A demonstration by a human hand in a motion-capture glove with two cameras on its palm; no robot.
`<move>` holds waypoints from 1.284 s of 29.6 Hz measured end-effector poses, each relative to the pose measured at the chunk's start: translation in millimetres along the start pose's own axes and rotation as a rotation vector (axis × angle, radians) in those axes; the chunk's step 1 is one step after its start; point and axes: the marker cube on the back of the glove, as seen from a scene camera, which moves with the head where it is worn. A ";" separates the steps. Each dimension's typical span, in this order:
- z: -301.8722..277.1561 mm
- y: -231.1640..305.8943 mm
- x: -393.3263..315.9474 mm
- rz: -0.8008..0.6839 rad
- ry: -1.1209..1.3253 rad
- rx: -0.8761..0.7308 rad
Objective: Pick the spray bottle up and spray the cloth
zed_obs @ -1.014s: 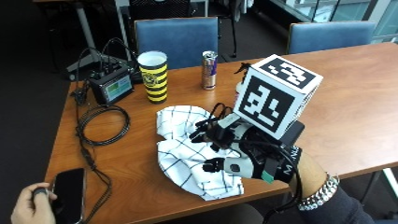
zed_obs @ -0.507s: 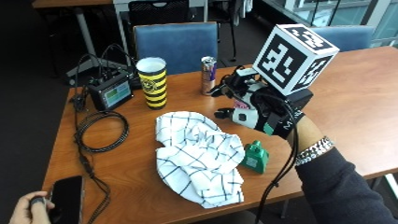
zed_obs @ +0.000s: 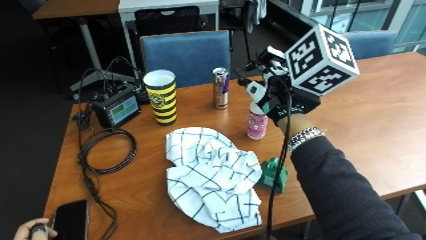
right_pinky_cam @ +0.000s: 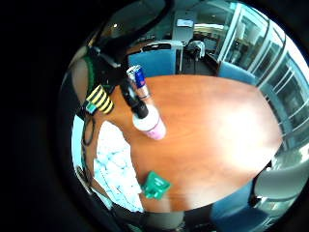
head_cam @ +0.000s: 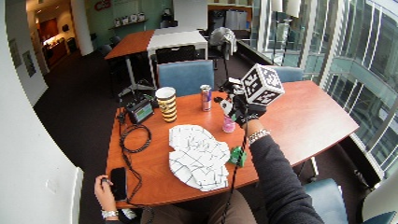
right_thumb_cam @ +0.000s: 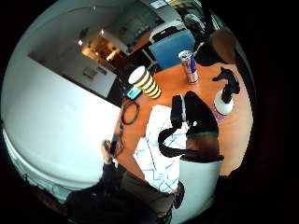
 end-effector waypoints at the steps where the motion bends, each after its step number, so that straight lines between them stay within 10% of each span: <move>1: 3.3 -0.5 6.4 0.051 -0.041 0.014; 14: 54.5 3.4 47.8 0.316 -0.166 0.006; 38: 83.8 -17.7 32.9 0.091 -0.582 -0.056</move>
